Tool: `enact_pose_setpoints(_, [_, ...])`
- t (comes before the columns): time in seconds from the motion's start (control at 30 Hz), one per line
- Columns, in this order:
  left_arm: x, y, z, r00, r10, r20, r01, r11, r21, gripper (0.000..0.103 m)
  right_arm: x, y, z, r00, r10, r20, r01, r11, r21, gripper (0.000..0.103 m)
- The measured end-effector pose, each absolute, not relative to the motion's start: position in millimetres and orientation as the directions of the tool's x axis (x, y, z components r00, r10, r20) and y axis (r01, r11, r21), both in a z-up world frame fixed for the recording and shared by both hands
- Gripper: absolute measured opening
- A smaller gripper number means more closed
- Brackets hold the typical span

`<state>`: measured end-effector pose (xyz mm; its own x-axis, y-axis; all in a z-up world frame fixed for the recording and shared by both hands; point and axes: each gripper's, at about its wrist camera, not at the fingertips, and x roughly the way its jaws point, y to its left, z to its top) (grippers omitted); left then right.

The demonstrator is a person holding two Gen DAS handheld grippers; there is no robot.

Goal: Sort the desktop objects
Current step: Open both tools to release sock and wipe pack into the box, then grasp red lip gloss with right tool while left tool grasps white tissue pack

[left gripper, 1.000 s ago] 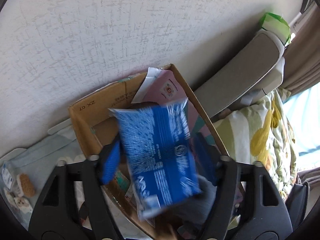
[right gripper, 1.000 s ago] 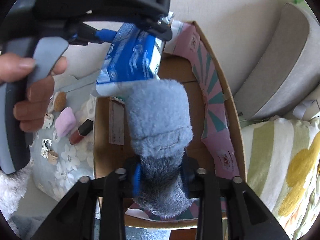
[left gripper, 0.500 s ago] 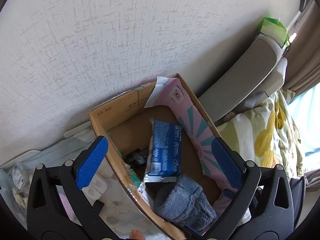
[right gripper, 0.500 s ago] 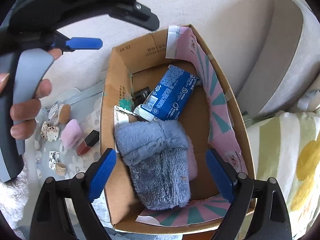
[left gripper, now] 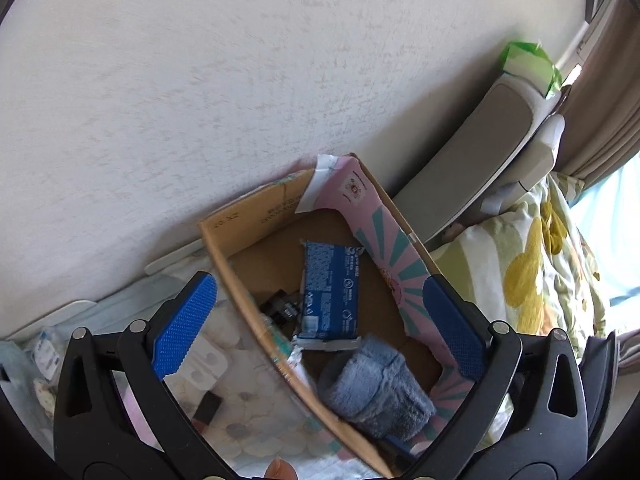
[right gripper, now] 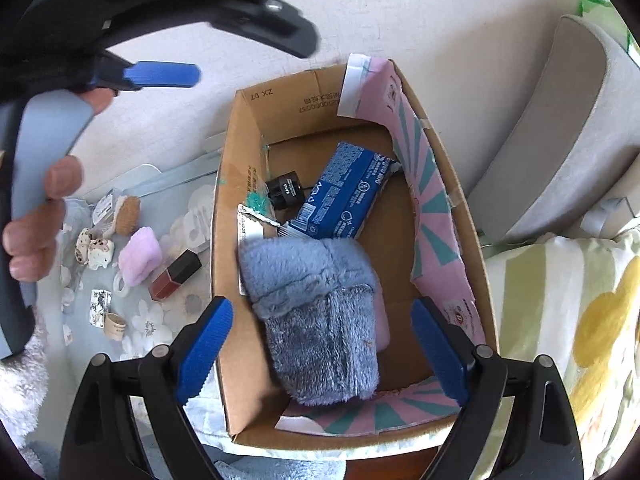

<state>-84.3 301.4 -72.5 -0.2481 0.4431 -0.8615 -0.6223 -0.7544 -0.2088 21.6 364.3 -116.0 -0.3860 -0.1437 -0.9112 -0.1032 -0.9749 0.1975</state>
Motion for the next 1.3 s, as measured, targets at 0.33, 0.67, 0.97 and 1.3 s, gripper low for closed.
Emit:
enact_pose_setpoints(0.33, [-81,217,-32,-0.328,0.444,-0.834,-0.566,-0.799,-0.203,0.103,26,348,-70,-0.476,-0.089,-0.875,-0.104,-0.982,0.156,0.089])
enact_pose_setpoints(0.67, [-72,117,-9,-0.44,0.391,-0.808,-0.473,-0.866,-0.161,0.103,12,297,-56,-0.488,-0.155,-0.859,-0.001,-0.984,0.178,0.089])
enact_pose_setpoints(0.97, [-67,34,-9,-0.498,0.304,-0.812,-0.35,-0.927,-0.133,0.103,7,251,-58,-0.467,-0.21,-0.859,0.125,-0.977,0.171,0.089])
enact_pose_setpoints(1.3, [-42,-41,-30,-0.577,0.167,-0.8,-0.296,-0.955,0.014,0.103,-8,223,-71,-0.44,-0.212,-0.873,0.244,-0.963,0.111,0.089])
